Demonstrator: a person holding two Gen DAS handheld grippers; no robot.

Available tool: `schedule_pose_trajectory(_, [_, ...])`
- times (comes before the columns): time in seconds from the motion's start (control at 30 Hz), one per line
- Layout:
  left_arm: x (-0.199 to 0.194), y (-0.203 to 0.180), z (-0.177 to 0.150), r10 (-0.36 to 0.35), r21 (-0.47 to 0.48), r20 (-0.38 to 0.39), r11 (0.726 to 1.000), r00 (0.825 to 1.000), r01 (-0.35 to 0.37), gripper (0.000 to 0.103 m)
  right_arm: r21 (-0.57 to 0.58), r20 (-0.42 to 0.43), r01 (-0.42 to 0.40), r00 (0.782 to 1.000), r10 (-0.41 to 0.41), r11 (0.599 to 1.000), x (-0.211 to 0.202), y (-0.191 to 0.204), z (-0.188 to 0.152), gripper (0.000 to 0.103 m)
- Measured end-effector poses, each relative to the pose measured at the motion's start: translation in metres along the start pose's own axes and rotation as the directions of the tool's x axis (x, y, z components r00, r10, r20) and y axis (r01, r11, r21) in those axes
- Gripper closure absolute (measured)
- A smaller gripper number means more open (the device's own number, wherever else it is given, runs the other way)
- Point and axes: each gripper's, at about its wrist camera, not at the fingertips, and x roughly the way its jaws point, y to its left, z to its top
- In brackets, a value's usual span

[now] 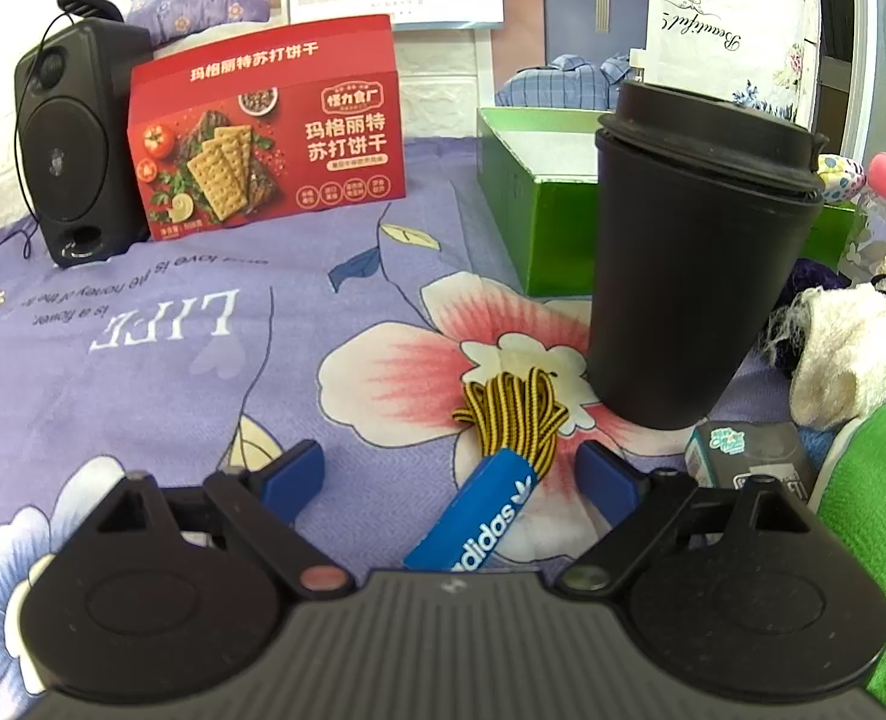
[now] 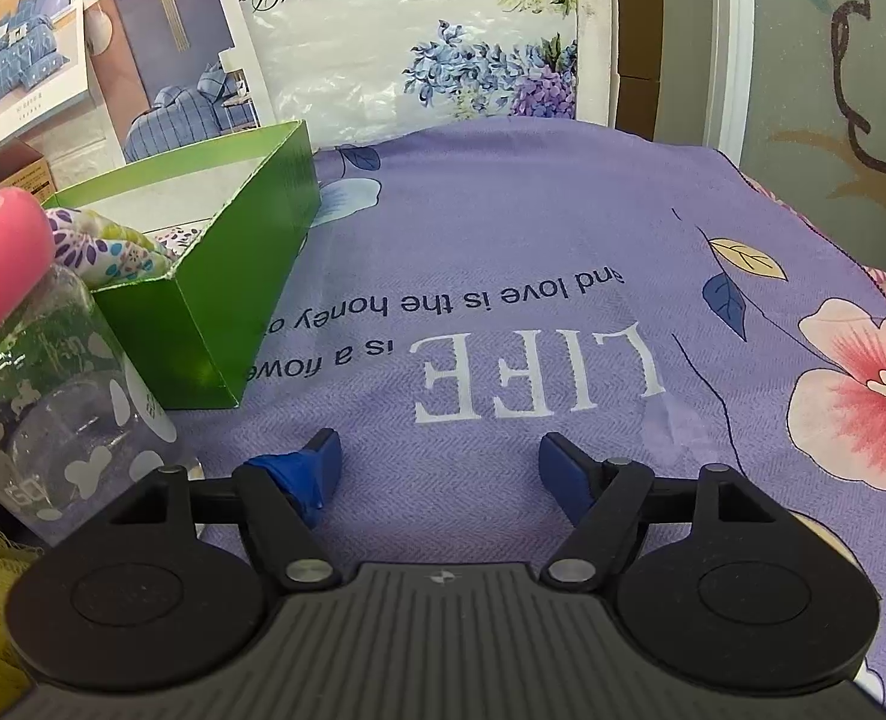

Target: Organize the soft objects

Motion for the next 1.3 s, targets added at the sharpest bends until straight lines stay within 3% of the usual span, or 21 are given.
schedule_pose_trajectory(1.3, [-0.0011,0.0008,-0.0004,0.001,-0.002,0.000,1.000,1.000,-0.001,0.013,-0.017,-0.001,0.025,1.000,-0.025,1.000,0.0033,0.0000,0.0002,0.035])
